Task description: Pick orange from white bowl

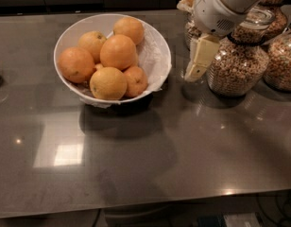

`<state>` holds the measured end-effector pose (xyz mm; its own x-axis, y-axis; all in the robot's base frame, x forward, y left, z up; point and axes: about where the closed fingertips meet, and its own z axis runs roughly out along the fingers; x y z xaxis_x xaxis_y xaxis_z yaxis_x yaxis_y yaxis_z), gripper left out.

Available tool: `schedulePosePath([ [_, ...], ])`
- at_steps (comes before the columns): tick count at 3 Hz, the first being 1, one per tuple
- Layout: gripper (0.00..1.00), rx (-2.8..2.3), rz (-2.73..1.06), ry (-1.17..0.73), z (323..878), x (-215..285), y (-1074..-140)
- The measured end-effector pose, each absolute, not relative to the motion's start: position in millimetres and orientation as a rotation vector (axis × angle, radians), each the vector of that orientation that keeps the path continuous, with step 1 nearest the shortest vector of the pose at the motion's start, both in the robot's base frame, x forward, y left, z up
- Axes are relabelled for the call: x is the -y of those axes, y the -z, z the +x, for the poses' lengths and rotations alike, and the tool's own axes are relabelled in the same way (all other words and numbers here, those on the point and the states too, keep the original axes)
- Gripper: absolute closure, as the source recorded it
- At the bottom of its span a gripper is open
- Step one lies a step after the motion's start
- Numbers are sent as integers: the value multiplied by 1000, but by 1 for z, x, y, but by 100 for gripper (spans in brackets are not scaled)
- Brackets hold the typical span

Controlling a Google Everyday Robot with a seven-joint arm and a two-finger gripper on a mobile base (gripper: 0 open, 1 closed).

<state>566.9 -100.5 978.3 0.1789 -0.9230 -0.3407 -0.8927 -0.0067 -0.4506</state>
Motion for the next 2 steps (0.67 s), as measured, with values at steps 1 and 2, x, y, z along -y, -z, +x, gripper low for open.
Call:
schedulePosePath([
  [1,0,-1613,-1952,66,599,78,-965],
  [2,0,-1552,-1989,69,629,69,-956],
])
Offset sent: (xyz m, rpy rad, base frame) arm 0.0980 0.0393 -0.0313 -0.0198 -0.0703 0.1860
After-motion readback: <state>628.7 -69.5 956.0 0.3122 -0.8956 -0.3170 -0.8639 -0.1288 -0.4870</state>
